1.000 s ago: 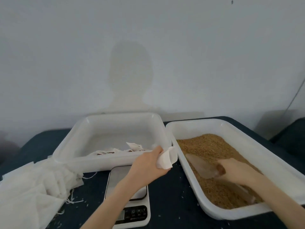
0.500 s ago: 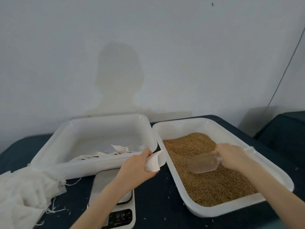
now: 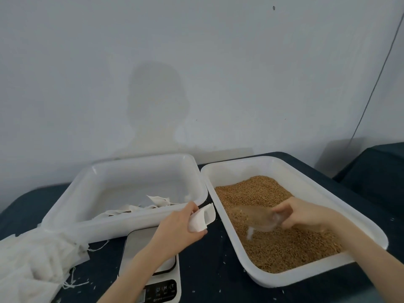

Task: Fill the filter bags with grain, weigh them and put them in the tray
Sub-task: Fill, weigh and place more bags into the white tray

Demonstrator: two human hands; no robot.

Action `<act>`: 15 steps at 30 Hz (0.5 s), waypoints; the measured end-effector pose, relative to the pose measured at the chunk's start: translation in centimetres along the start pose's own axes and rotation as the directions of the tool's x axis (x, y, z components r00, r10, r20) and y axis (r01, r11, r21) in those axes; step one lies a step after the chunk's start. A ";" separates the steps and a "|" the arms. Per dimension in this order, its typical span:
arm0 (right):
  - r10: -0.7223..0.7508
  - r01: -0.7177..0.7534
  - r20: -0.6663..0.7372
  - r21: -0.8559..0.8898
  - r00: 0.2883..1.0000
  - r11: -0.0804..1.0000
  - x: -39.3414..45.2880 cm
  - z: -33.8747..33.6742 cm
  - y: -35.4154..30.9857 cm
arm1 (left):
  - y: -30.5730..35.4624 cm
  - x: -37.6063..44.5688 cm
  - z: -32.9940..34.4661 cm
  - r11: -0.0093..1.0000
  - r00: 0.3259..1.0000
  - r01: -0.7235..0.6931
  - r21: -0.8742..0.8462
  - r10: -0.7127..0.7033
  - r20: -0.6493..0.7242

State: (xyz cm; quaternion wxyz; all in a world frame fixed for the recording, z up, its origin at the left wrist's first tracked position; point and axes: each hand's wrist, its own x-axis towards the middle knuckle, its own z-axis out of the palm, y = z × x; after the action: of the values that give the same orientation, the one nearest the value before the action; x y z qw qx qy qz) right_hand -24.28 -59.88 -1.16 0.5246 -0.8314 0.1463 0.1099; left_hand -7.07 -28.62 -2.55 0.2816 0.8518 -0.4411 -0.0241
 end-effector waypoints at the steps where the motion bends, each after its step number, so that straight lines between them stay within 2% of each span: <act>1: -0.012 0.012 0.007 0.029 1.000 0.999 0.0 -0.2 -0.1 | 0.0 0.0 0.0 1.000 1.000 0.005 -0.010 -0.005 0.005; 6: -0.024 0.026 -0.051 0.036 0.998 0.999 -0.5 -1.2 -1.1 | 0.2 0.3 0.0 0.995 0.999 0.044 -0.085 -0.041 0.033; 11: -0.076 0.061 -0.093 -0.153 0.993 0.986 -1.6 -1.0 -3.0 | 0.4 0.5 0.1 0.991 0.997 0.062 -0.116 -0.057 0.045; 15: -0.117 0.105 -0.046 -0.206 0.992 0.973 -1.9 -0.1 -5.2 | 0.4 0.3 0.1 0.998 0.998 0.057 -0.007 -0.057 0.016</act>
State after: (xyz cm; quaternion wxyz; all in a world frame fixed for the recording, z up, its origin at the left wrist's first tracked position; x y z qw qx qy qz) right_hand -24.20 -57.61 3.85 0.4376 -0.8905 0.1027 0.0709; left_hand -7.19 -29.08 -2.35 0.2804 0.8628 -0.4187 -0.0403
